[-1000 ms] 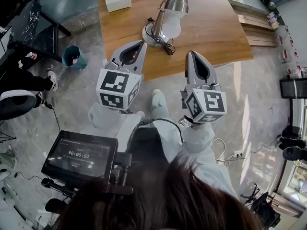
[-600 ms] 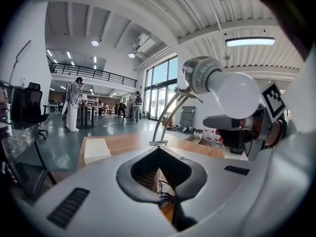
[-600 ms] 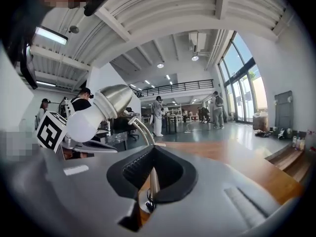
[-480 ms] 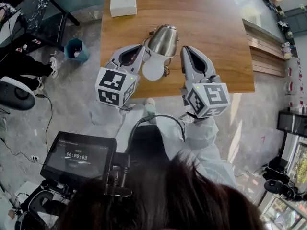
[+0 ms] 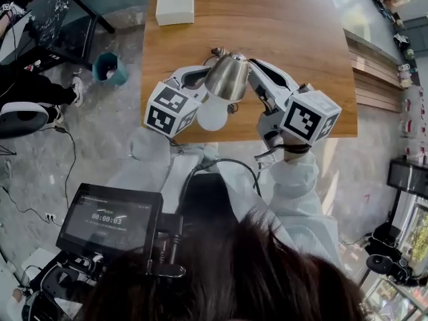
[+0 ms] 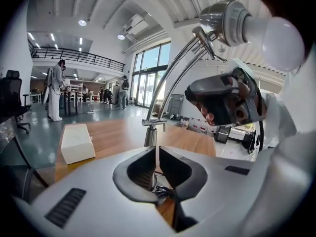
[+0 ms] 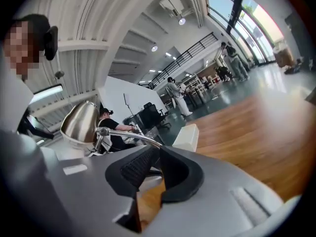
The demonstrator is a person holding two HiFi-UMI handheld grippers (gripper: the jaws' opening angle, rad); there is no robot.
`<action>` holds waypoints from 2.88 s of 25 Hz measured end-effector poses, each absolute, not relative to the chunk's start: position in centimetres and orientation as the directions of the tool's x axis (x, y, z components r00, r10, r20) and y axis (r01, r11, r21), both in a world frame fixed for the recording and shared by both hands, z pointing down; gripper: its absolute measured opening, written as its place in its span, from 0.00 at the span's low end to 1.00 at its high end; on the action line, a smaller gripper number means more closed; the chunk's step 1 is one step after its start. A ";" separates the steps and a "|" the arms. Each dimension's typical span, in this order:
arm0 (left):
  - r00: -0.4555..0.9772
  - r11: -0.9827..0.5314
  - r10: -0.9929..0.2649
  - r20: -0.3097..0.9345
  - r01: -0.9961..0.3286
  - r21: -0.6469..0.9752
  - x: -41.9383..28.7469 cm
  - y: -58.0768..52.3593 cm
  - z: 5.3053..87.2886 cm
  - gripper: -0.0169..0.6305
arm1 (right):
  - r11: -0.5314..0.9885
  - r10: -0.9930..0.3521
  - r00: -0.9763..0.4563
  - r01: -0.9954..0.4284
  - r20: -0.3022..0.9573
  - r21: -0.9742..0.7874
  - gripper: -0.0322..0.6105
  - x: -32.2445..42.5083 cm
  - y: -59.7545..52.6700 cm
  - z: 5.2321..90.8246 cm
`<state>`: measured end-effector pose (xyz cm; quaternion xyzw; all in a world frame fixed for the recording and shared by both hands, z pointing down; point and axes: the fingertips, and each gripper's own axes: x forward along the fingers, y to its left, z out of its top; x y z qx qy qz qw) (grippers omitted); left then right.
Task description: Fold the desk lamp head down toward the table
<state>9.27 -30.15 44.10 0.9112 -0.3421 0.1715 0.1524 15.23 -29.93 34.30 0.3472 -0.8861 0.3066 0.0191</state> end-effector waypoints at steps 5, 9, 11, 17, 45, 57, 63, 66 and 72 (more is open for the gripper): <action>0.731 -0.742 -0.533 0.426 -0.646 0.181 10.2 -30.7 45.0 0.14 | 0.589 -0.481 -0.857 -0.473 0.185 -0.655 0.11 14.4 -30.2 32.6; 0.742 -0.745 -0.507 0.439 -0.633 0.210 10.5 -31.8 45.8 0.20 | 0.500 -0.380 -0.918 -0.306 0.113 -0.810 0.19 15.0 -30.2 32.9; 0.752 -0.758 -0.486 0.445 -0.616 0.213 10.8 -31.7 46.1 0.22 | 0.425 -0.337 -0.940 -0.207 0.059 -0.881 0.22 15.2 -29.7 33.2; 0.770 -0.789 -0.454 0.449 -0.581 0.199 11.7 -31.7 46.2 0.24 | 0.210 -0.271 -0.957 0.048 -0.106 -0.976 0.28 14.5 -28.8 32.9; 0.808 -0.888 -0.245 0.536 -0.409 0.210 13.6 -31.5 47.5 0.24 | 0.075 -0.204 -0.955 0.206 -0.217 -0.976 0.26 12.9 -27.8 33.3; 0.852 -0.933 -0.158 0.499 -0.294 0.207 12.8 -31.9 47.8 0.23 | 0.495 -0.085 -0.996 -0.054 0.013 -0.867 0.18 11.5 -24.0 37.9; 0.868 -0.934 -0.148 0.474 -0.280 0.221 12.8 -31.9 47.8 0.23 | 0.771 -0.091 -0.924 -0.302 0.371 -0.561 0.17 11.1 -23.3 42.0; 0.866 -0.943 -0.137 0.482 -0.263 0.203 13.1 -31.9 47.9 0.22 | 0.811 -0.114 -0.922 -0.301 0.370 -0.502 0.17 11.5 -23.5 42.8; 0.856 -0.965 -0.099 0.507 -0.206 0.159 13.3 -31.5 47.9 0.21 | 0.882 -0.164 -0.896 -0.321 0.414 -0.345 0.17 11.7 -23.9 44.8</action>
